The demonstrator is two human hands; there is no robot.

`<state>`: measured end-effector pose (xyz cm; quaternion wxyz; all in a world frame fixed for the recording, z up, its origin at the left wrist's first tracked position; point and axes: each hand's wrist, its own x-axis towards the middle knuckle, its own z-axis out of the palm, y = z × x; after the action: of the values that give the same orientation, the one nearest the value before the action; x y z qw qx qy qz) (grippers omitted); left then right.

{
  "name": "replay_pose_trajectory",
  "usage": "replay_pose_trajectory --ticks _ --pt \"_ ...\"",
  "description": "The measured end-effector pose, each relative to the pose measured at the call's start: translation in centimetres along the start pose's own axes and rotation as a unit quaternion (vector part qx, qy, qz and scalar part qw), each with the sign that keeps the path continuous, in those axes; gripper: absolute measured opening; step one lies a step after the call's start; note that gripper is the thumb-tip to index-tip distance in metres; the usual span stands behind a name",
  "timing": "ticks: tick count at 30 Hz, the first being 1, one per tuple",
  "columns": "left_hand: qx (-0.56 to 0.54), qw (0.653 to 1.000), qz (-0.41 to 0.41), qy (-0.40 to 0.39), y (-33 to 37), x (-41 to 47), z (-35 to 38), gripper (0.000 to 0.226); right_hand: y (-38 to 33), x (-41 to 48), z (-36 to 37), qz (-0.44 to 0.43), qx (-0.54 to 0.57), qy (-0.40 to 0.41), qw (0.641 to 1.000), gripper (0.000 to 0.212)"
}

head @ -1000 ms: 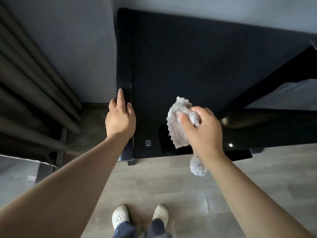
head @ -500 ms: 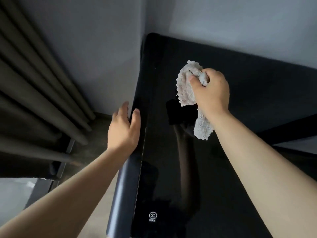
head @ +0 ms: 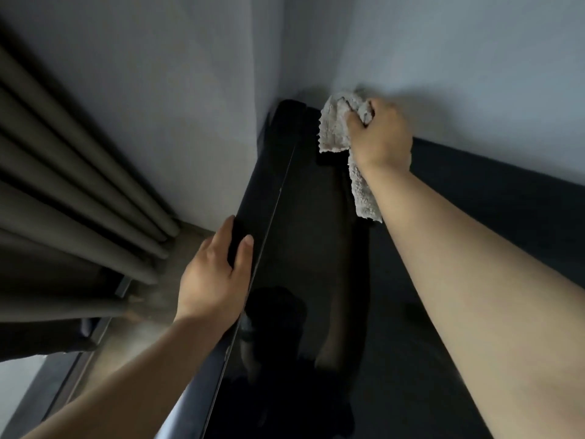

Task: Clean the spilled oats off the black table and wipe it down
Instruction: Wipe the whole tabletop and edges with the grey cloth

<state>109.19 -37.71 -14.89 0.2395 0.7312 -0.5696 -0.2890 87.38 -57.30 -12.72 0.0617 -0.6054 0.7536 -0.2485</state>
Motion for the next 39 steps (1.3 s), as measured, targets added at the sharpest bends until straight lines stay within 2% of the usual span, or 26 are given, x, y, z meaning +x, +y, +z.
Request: replay_pose_trajectory --ticks 4,8,11,14,16,19,22,24,26,29,32,36,39 --pt "0.015 1.000 -0.007 0.001 -0.1 -0.2 0.2 0.050 -0.8 -2.0 0.6 -0.031 -0.062 -0.012 0.998 0.036" --pt "0.019 1.000 -0.017 -0.010 0.3 -0.3 -0.1 0.054 -0.5 -9.0 -1.3 -0.138 -0.043 -0.030 0.989 0.029" --pt "0.018 1.000 -0.015 -0.014 0.4 -0.3 -0.3 0.061 -0.4 -14.8 -3.8 -0.160 -0.003 -0.092 0.983 0.025" --pt "0.022 1.000 -0.018 -0.014 0.4 -0.3 -0.3 0.062 -0.5 -16.2 -6.1 -0.130 0.092 -0.162 0.974 0.020" --pt "0.022 0.999 -0.020 -0.013 0.4 -0.3 -0.2 0.062 -0.9 -13.8 -6.7 -0.137 0.123 -0.107 0.977 0.023" --pt "0.028 0.999 -0.025 -0.011 0.2 -0.3 -0.1 0.063 -2.2 -6.3 -5.2 -0.131 0.068 -0.024 0.989 0.026" --pt "0.032 0.999 -0.022 -0.009 0.2 -0.3 -0.1 0.063 -2.8 1.3 -1.0 -0.093 0.005 -0.059 0.994 0.026" --pt "0.034 0.999 -0.023 -0.004 0.3 -0.3 0.0 0.058 -3.3 2.5 1.5 -0.086 -0.044 -0.097 0.991 0.036" --pt "0.033 0.999 -0.027 -0.006 0.4 -0.3 -0.1 0.055 -3.5 0.6 2.4 -0.112 -0.091 -0.073 0.987 0.037" --pt "0.026 0.999 -0.026 -0.012 0.5 -0.3 -0.2 0.056 -3.1 -5.4 1.2 -0.190 -0.081 -0.023 0.978 0.030" --pt "0.025 0.999 -0.044 -0.012 0.9 -0.3 -0.3 0.052 -2.4 -12.0 -1.4 -0.220 -0.041 -0.059 0.973 0.025" --pt "0.020 0.999 -0.045 -0.020 0.8 -0.2 -0.4 0.052 -1.5 -16.8 -4.8 -0.184 0.037 -0.136 0.973 0.019" --pt "0.012 0.999 -0.038 -0.021 0.1 -0.2 -0.4 0.053 -1.6 -15.4 -6.3 -0.146 0.059 -0.063 0.986 0.026"
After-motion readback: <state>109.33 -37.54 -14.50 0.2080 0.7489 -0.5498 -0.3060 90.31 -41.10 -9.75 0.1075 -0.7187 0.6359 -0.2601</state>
